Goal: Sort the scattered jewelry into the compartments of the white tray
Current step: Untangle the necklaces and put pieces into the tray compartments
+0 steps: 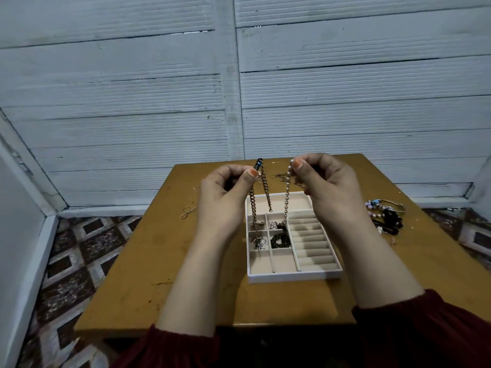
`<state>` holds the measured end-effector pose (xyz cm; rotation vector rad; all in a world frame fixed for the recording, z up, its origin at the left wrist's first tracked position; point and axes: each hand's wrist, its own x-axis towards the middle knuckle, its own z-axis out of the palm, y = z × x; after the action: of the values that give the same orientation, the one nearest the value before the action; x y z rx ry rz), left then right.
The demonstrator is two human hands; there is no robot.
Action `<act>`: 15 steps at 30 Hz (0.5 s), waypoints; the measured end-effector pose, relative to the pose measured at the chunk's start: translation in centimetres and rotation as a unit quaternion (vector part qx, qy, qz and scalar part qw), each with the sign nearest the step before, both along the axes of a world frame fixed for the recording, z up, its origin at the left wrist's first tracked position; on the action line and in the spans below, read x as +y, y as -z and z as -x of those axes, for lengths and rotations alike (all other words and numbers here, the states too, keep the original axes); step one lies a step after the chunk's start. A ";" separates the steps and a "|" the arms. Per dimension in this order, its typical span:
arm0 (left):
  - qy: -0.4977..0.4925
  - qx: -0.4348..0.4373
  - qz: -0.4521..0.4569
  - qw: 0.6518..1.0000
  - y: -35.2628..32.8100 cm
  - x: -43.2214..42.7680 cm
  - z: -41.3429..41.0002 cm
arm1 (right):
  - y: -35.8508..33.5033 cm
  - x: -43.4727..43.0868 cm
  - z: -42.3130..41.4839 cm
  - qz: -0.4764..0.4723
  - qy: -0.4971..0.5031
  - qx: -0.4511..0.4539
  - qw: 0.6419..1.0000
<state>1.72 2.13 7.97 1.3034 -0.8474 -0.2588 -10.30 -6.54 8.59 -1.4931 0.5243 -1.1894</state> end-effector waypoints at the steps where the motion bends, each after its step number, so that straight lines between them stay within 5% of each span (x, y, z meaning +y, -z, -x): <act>1: 0.000 0.003 -0.003 1.000 0.1 0.1 0.2 | 0.2 0.1 0.2 -0.003 0.002 0.000 1.000; 15: -0.009 0.024 -0.034 0.999 2.0 1.8 2.3 | 0.9 1.2 1.3 0.003 0.007 0.000 1.000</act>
<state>-0.54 3.97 5.95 1.3622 -0.7923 -0.3060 -11.65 -5.33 7.66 -1.4980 0.5323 -1.2024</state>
